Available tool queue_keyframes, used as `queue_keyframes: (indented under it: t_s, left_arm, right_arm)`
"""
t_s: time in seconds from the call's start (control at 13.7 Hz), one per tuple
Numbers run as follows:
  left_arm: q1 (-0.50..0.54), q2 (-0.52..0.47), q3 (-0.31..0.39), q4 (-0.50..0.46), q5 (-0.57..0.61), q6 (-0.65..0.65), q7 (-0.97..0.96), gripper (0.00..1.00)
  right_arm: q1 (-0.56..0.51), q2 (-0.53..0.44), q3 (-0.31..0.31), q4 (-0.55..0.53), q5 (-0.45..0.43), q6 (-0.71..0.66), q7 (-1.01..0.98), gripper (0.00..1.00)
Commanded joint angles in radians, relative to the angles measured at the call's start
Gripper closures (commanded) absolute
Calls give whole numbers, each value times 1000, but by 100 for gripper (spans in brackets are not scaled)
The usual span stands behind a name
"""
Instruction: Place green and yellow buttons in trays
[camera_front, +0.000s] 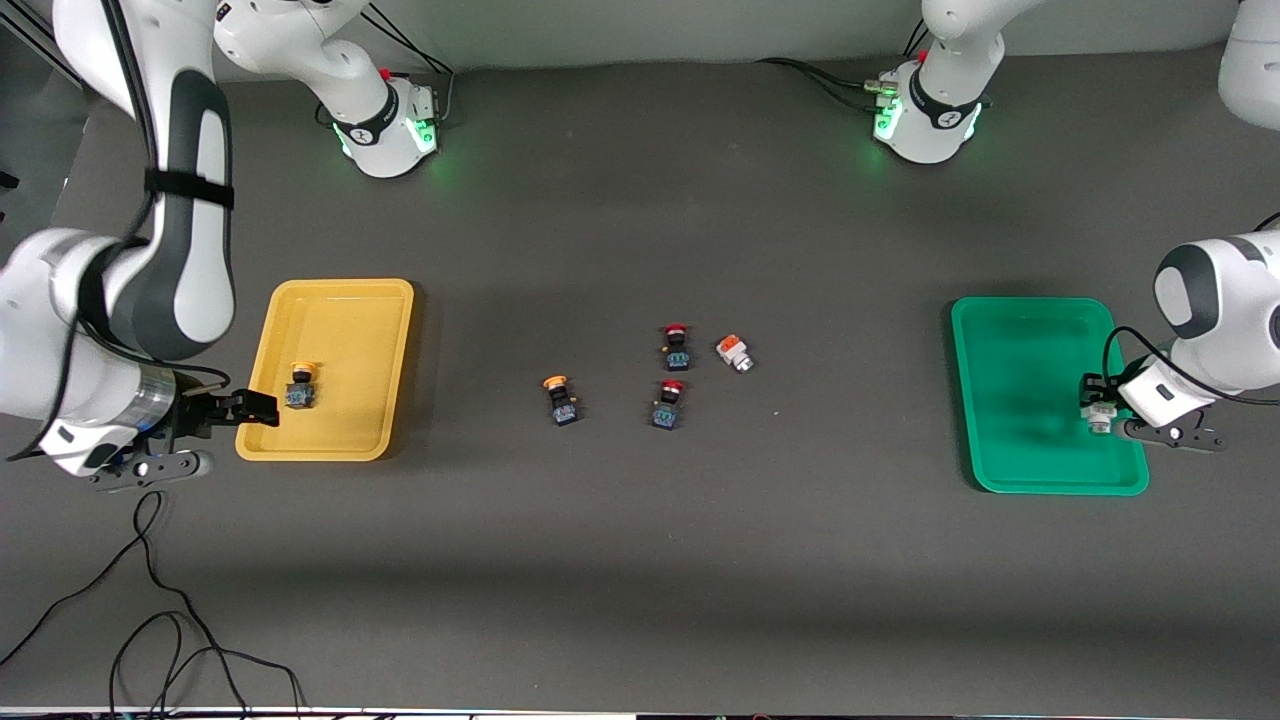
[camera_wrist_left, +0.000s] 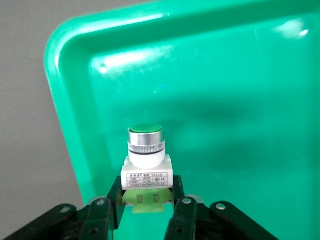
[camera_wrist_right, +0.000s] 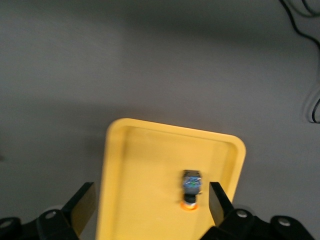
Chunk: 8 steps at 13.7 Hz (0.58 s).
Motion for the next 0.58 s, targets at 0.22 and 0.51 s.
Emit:
queue_keyframes:
  t_s: [0.22, 0.51]
  left_arm:
    - [1, 23, -4, -10, 16, -4, -107, 100]
    - [1, 46, -4, -9, 16, -4, -100, 1]
  right_arm:
    - [94, 50, 228, 113, -28, -46, 387, 0]
    - [215, 116, 292, 167, -16, 3, 500, 0]
